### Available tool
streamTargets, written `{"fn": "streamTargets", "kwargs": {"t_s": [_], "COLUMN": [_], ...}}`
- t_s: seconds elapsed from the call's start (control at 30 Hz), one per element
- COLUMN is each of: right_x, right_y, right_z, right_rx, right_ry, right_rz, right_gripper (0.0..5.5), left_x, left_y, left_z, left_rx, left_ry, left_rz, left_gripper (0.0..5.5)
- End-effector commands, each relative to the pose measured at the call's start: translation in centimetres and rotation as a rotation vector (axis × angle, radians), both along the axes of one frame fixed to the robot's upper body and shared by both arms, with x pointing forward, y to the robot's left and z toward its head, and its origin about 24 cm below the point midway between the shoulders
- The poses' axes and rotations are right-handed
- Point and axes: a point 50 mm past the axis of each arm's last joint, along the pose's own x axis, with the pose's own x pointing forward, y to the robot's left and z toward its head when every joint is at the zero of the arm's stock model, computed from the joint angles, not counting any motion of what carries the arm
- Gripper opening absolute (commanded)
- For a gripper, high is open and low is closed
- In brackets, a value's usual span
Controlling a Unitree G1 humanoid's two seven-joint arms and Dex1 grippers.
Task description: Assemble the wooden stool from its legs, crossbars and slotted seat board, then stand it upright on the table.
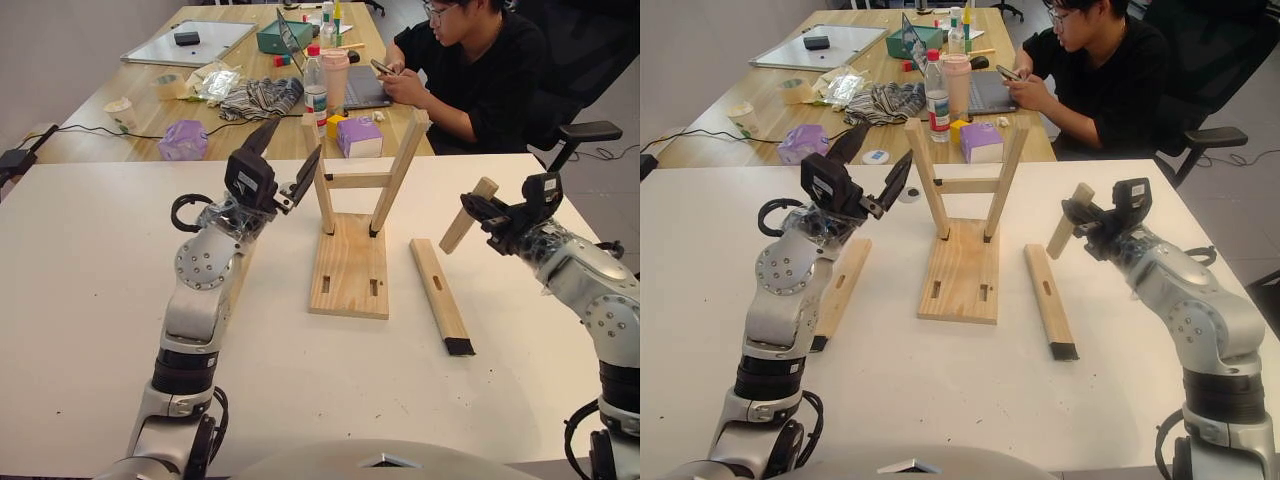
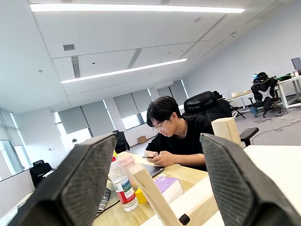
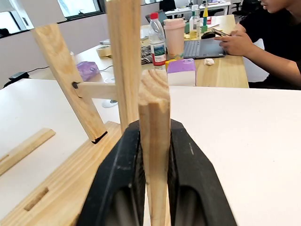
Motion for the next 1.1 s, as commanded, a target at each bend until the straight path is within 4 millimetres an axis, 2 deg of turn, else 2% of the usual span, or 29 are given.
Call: {"fn": "streamTargets", "kwargs": {"t_s": [0.03, 0.4, 0.57, 0.67, 0.97, 1.1], "right_x": [-0.2, -2.2, -2.6, -2.9, -4.1, -5.3], "right_y": [0.4, 0.5, 0.5, 0.6, -0.5, -0.1], "right_z": [-2.1, -4.6, -5.3, -6.4, -9.9, -11.1], "right_rx": [0.019, -0.009, -0.018, -0.025, -0.108, -0.091], "right_ry": [0.04, 0.114, 0.122, 0.146, 0.234, 0.255], "right_rz": [0.006, 0.003, -0.022, -0.047, -0.285, -0.352], "right_gripper": [0.4, 0.4, 0.4, 0.4, 0.4, 0.4], "left_x": [0.0, -0.3, -0.5, -0.5, -0.2, 0.0], "left_y": [-0.2, -0.3, 1.3, 1.4, 1.3, 1.3], "left_z": [0.0, -0.2, -0.3, -0.5, -0.1, 0.3], "left_rx": [0.045, 0.047, 0.023, 0.029, 0.039, 0.046], "left_ry": [-0.014, -0.002, 0.014, 0.019, 0.024, 0.028], "left_rz": [-0.005, -0.016, 0.061, 0.062, 0.04, 0.018], "left_gripper": [3.27, 3.27, 3.27, 3.27, 3.27, 3.27]}}
